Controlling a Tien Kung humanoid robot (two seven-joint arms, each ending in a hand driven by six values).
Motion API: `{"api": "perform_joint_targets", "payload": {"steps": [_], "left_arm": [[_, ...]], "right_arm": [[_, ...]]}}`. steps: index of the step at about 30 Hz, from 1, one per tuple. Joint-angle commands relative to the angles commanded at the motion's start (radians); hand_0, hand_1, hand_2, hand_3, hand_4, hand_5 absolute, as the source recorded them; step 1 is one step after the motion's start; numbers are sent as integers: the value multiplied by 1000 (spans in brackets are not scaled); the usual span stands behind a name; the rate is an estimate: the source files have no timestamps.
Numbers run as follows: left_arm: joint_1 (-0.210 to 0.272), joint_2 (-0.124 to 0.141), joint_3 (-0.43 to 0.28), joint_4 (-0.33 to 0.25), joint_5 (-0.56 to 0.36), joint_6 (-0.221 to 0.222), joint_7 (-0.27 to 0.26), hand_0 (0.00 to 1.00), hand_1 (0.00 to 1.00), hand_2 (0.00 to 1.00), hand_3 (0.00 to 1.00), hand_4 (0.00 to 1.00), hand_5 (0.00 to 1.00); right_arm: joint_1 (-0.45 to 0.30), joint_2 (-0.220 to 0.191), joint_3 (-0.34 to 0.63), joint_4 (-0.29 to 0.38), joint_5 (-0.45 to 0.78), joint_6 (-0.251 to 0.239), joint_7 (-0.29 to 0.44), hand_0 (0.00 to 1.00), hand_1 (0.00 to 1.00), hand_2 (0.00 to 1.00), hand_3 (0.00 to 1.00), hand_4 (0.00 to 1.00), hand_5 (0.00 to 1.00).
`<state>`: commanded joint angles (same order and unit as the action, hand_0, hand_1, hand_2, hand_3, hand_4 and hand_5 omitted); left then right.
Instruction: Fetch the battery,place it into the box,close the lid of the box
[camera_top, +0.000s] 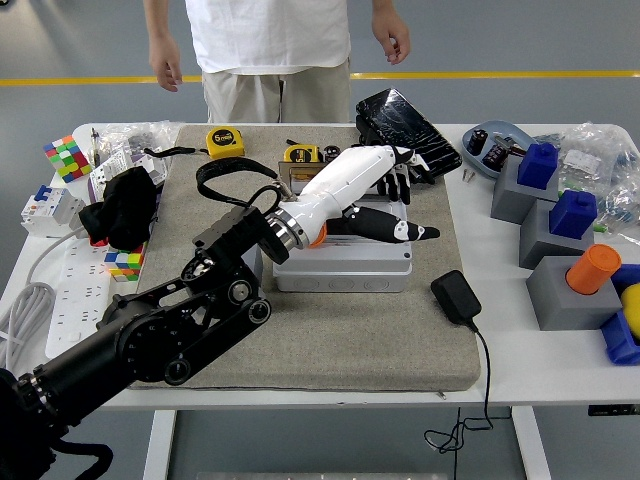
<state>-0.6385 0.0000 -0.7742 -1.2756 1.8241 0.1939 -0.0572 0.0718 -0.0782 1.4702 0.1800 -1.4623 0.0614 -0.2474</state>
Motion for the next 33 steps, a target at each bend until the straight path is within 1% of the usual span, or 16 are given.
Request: {"api": "perform_joint_targets", "payload": {"steps": [4,5,6,9,11,13,17,20,21,23,26,29,31,33], "left_arm": [[34,0,-55,-41,26,-41,72,387,522,473,560,998,505],[47,0,-68,-44,28,-52,87,387,522,473,560,998,505],[57,3,-77,-45,31,-58,96,377,517,477,540,998,527],[103,47,-111,-52,38,-77,122,377,517,477,540,998,527],[132,78,-132,-61,40,-82,130,377,517,477,540,998,527],[165,117,-155,-76,42,-91,143,377,533,490,535,998,533],[213,177,-186,-110,31,-94,144,377,533,490,535,998,533],[240,210,-192,-124,20,-89,143,381,532,489,530,998,534],[244,216,-190,-123,18,-89,143,381,532,489,530,998,534],[253,224,-178,-108,16,-92,145,381,532,489,530,998,534],[257,222,-161,-83,15,-93,147,380,533,489,527,998,534],[253,211,-140,-68,14,-94,149,380,533,489,527,998,534],[246,204,-128,-68,11,-93,151,375,534,491,525,998,534],[235,190,-111,-72,8,-94,152,375,534,491,525,998,534]], "right_arm": [[-1,1,-1,0,1,0,1,641,648,657,576,971,579],[-1,1,1,0,-1,0,0,641,648,657,576,971,579],[-2,1,2,0,-3,0,0,639,647,657,576,971,579],[0,1,0,0,3,0,3,639,647,657,576,971,579],[-1,1,6,0,-1,-1,2,639,647,657,576,971,579],[-2,1,8,0,-2,-1,3,639,648,658,575,971,579],[-3,1,13,0,-2,-2,4,639,648,658,575,971,579],[-5,1,14,0,-2,-2,5,641,648,657,575,971,579],[-5,2,14,0,-3,-2,4,641,648,657,575,971,579],[-5,2,14,0,-1,-2,5,641,648,657,575,971,579],[-4,3,9,0,4,-2,7,642,648,657,575,971,579],[-4,2,-2,0,14,-2,10,642,648,657,575,971,579],[-3,1,-5,0,17,-2,11,639,647,657,575,971,579],[-4,1,-2,0,15,-2,10,639,647,657,575,971,579]]}}
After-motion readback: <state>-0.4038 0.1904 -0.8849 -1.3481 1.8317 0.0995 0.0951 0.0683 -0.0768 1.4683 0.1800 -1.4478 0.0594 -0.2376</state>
